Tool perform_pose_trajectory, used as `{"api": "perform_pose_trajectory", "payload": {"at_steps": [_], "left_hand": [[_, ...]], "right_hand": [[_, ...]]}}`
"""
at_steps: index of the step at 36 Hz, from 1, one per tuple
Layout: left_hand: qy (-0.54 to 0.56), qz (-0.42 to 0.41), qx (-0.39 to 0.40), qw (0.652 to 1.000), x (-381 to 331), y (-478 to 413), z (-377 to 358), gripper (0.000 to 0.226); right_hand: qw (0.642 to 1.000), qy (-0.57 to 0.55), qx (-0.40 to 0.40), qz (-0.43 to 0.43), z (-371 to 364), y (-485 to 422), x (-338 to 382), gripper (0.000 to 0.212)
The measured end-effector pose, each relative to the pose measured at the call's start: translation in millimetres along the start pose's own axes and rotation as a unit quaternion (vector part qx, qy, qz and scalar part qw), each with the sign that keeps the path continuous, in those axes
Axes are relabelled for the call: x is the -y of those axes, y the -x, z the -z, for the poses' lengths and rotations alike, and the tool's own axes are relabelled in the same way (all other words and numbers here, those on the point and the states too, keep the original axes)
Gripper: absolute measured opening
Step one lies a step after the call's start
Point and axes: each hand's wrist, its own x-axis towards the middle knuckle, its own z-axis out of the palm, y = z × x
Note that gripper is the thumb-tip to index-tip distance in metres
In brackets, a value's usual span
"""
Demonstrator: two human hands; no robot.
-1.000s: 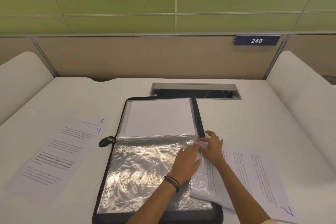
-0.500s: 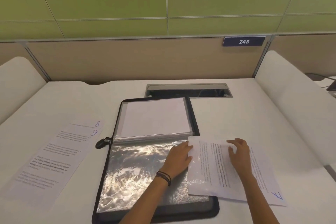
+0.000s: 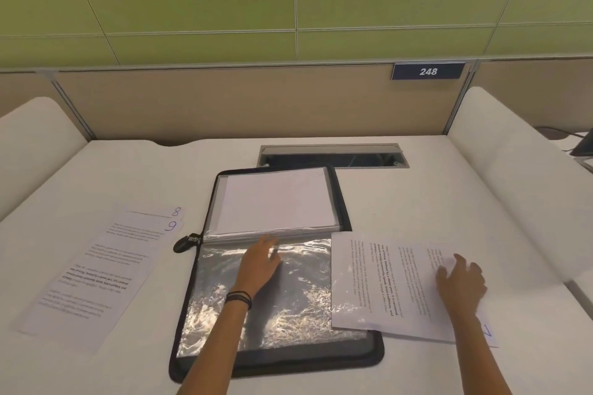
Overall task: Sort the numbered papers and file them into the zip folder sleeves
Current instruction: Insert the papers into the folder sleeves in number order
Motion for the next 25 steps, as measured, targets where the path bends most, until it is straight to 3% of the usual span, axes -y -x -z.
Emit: {"api": "perform_pose_trajectory", "payload": {"at_steps": [12,16,19,25], "left_hand": [[0.003,0.143,-0.122,0.982,75,22,33,0.041],[0.009,0.234,-0.102,0.967,96,29,40,0.06],[0.062,0.244,-0.083,0.964,111,31,42,0.06],[0.042,0.234,-0.027,0.971,111,32,55,0.051]], "right_hand": [[0.999,-0.012,0.014,0.026,4,3,6,0.042],[0.999,-0.029,0.03,0.021,7,6,10,0.042],[0.998,-0.036,0.051,0.017,8,7,16,0.042],[0.994,-0.07,0.083,0.01,11,9,26,0.042]]}}
